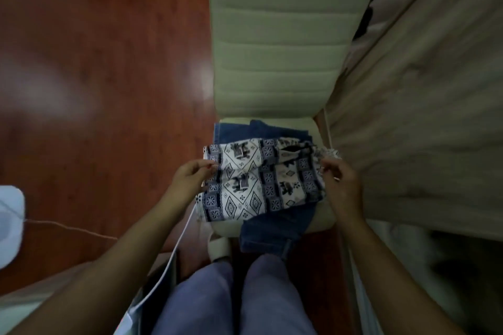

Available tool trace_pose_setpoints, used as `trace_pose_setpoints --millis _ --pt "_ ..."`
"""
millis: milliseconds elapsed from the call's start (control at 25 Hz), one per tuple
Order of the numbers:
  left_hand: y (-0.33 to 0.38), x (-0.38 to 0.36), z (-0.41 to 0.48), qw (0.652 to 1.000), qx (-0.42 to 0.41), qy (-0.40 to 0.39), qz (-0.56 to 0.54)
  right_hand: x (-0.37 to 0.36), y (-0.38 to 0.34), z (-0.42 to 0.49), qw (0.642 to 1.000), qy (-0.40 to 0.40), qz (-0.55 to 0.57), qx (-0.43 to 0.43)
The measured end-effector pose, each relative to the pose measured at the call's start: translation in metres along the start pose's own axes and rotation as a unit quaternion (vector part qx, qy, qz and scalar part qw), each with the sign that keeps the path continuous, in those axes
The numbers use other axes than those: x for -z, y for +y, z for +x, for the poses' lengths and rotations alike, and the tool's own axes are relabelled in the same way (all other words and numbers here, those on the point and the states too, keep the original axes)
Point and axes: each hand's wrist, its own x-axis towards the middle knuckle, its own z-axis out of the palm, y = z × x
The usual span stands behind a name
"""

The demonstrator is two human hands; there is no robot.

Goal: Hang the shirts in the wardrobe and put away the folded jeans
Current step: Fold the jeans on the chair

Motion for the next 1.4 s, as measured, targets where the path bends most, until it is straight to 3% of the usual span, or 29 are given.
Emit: trace_pose_setpoints --millis 240,360,480,560,680,800,920,1000,1080,1160,1280,1400 --pt "-0.096 -0.031 0.069 0.989 0.115 0.057 0.068 -0.034 0.103 0.065 0.99 -0.033 -0.028 -0.135" --pt "-0.113 -0.063 0.082 0.966 0.207 0.147 -0.057 -0.039 0.138 0.079 0.973 0.074 0.021 -0.218" --pt "-0.122 -0.098 0.08 0.899 0.317 0.255 -0.163 -0.044 0.172 0.084 0.95 0.101 0.073 -0.285" --pt "-0.142 -0.097 0.08 0.866 0.324 0.342 -0.167 -0.051 0.192 0.09 0.93 0.081 0.128 -0.336" --pt "-0.196 -0.086 0.109 0.852 0.326 0.369 -0.177 -0.068 0.267 0.114 0.884 0.061 0.193 -0.421" --pt "-0.138 -0.094 0.085 0.85 0.314 0.343 -0.248 -0.072 0.279 0.122 0.858 0.02 0.235 -0.456" --pt "-0.149 -0.086 0.084 0.876 0.302 0.305 -0.22 -0.067 0.256 0.113 0.845 -0.02 0.311 -0.434" --pt "-0.159 -0.079 0.08 0.903 0.273 0.294 -0.151 -0.062 0.225 0.102 0.853 -0.006 0.314 -0.416" --pt "-0.171 -0.068 0.083 0.919 0.244 0.308 -0.031 -0.054 0.189 0.091 0.903 0.044 0.272 -0.33" --pt "-0.171 -0.066 0.08 0.926 0.199 0.321 0.01 -0.048 0.169 0.086 0.937 0.092 0.236 -0.24" --pt "-0.147 -0.067 0.07 0.944 0.144 0.289 -0.06 -0.04 0.144 0.078 0.95 0.108 0.256 -0.14" --pt "-0.135 -0.062 0.067 0.947 0.083 0.253 -0.18 -0.026 0.129 0.079 0.939 0.141 0.291 -0.118"
